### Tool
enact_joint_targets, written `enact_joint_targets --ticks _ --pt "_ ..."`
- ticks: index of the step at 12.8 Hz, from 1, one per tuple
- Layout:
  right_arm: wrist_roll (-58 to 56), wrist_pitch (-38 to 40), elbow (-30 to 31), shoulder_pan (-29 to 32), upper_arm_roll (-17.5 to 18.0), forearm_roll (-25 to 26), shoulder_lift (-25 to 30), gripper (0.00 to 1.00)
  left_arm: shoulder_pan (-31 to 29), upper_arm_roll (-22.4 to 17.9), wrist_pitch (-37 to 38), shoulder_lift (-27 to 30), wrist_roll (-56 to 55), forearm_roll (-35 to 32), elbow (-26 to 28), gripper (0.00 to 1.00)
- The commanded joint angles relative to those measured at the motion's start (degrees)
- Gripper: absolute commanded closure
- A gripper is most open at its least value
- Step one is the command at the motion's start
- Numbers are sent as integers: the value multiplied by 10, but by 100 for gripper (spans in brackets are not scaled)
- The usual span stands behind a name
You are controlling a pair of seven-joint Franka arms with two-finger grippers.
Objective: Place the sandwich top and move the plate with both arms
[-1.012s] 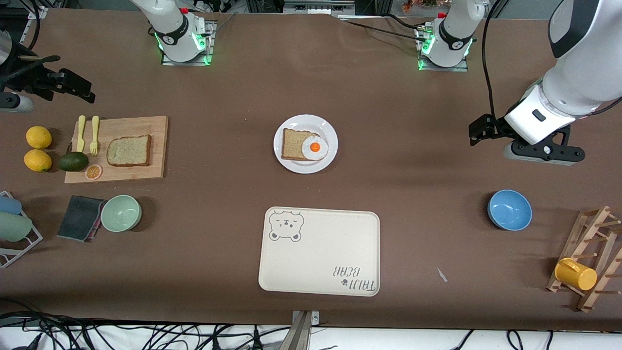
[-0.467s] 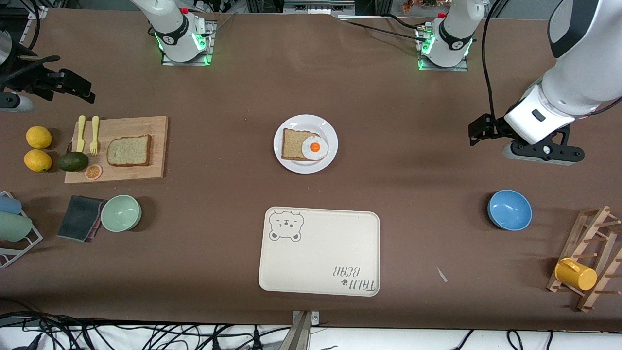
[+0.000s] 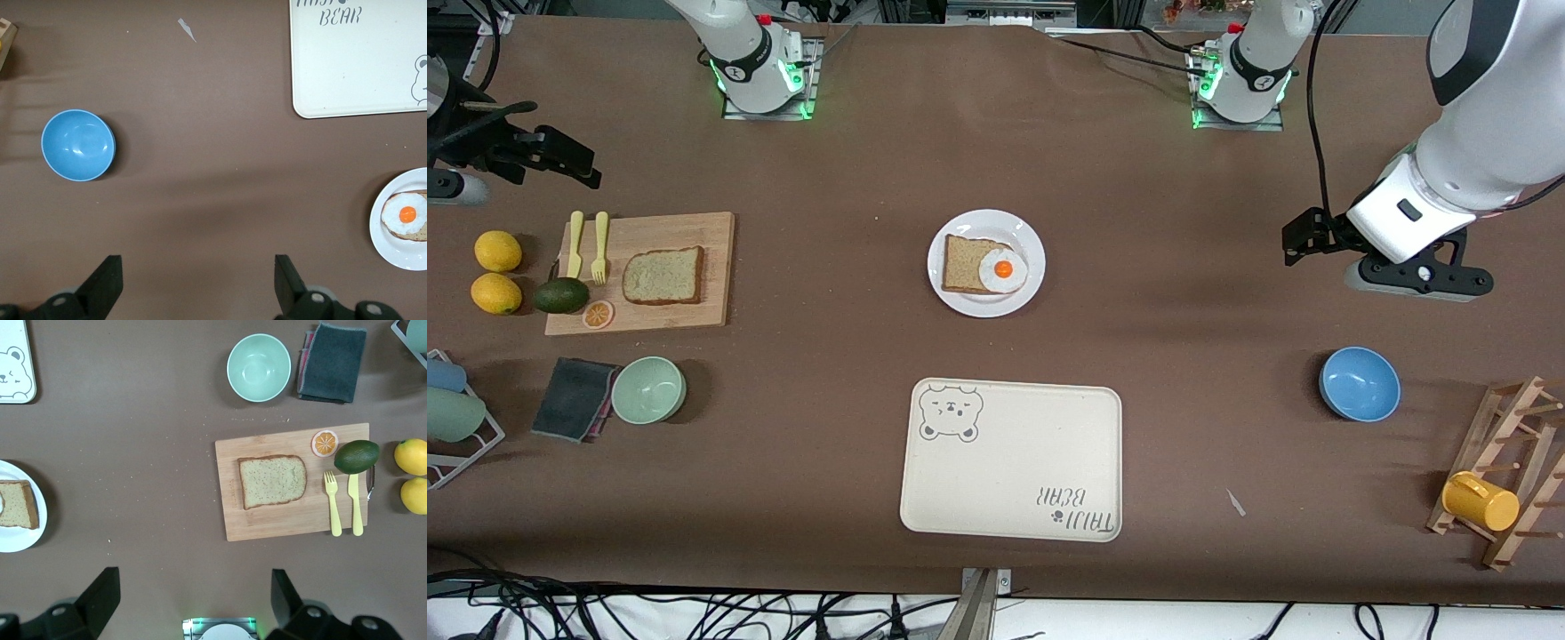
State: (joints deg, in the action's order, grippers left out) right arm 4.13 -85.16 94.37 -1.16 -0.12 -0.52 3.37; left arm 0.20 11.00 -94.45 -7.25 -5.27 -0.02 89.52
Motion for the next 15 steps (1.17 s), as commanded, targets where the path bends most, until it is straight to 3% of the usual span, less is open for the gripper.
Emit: enact_joint_targets --ticks 1,15 --pt "-8 -4 7 0 0 3 8 0 2 3 12 0 3 -17 -11 0" --pt "-8 -4 7 0 0 3 8 0 -5 3 12 0 4 -17 -11 0"
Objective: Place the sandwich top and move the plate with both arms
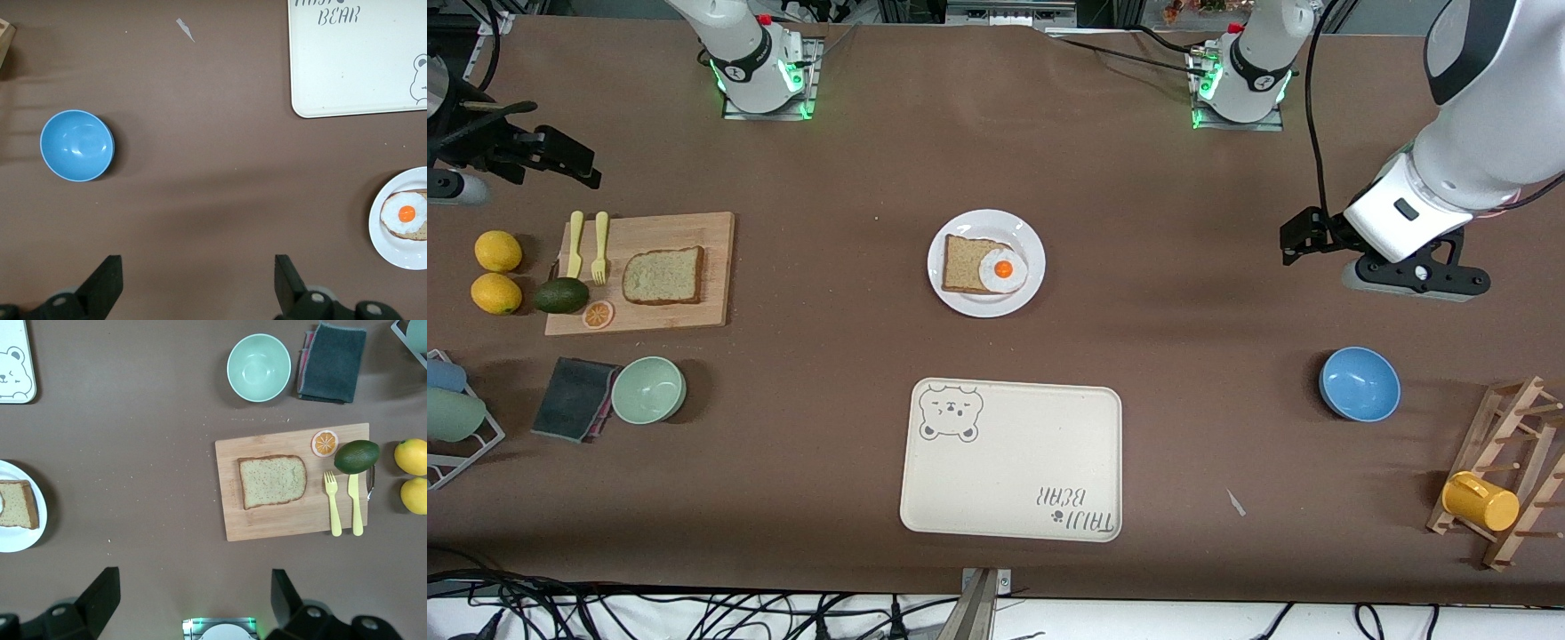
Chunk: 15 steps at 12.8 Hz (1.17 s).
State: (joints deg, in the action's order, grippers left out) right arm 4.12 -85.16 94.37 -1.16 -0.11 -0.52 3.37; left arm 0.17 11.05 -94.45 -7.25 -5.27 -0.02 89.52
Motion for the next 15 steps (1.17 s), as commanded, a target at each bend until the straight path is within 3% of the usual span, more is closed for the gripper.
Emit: enact_joint_targets --ticks 1,15 --pt "-8 -4 7 0 0 3 8 0 -1 3 12 0 3 -17 -11 0" --pt "-8 -4 7 0 0 3 8 0 -2 4 13 0 1 -23 -12 0"
